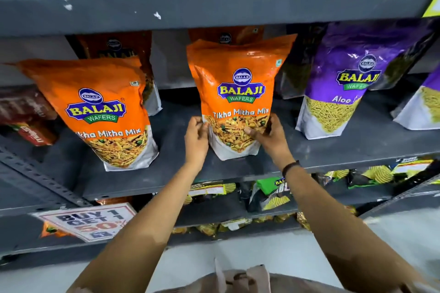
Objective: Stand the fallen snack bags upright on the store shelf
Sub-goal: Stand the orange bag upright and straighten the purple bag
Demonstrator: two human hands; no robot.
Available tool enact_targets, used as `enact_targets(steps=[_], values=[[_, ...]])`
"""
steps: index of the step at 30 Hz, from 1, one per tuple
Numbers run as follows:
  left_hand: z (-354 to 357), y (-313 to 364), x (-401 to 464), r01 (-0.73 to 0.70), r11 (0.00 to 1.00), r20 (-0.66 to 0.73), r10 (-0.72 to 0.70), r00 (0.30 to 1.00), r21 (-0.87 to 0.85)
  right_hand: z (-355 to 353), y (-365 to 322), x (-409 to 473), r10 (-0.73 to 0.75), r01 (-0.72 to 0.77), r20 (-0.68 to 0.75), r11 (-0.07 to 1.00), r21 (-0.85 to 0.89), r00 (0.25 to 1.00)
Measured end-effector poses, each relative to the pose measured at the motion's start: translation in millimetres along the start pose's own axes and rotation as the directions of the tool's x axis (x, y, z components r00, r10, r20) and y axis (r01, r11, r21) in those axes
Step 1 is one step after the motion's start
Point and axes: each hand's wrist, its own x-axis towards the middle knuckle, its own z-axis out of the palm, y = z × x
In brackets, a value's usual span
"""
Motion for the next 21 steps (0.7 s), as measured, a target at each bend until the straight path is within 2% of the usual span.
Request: enact_targets(steps=[3,7,13,15,16,17,18,19,21], values=[[8,1,-5,0.061,0.996,-0.023,-0.062,0.998,-0.073,10,14,-11,-0.008,0.011,-0.051,0.998,0.06,0.999],[17,-16,-25,0.159,0.981,0.062,-0.153,0.986,-0.108,25,33,-27,0.039,-0.031,-0.06,0.991,0.133,0.997],[14,-25,-24,0.158,0.982,0.064,-0.152,0.986,-0.106,35,34,-32,0.012,-0.008,-0.029,0.991,0.13,1.0],[9,-27,-28,0.116,0.99,0.055,-0.111,0.992,-0.082,44,34,-40,-0.008,0.024,-0.186,0.996,0.083,0.983],[6,-28,-31,0.078,0.995,0.0,-0.078,0.997,-0.059,50,33,-48,-0.042,0.048,-0.323,0.999,0.013,0.946],[1,-31,-36,0.034,0.999,-0.111,-0.035,0.993,-0.011,57,32,-57,-0.117,0.091,-0.441,0.993,-0.078,0.89],[-6,-34,-41,-0.008,0.999,-0.261,0.019,0.965,0.043,65,28,-67,-0.217,0.155,-0.484,0.974,-0.166,0.848],[-17,-38,-47,-0.043,0.996,-0.415,0.071,0.907,0.076,74,24,-75,-0.315,0.232,-0.433,0.944,-0.234,0.845],[-46,-48,-55,-0.11,0.988,-0.648,0.152,0.746,0.104,94,14,-83,-0.378,0.338,-0.166,0.914,-0.226,0.911]])
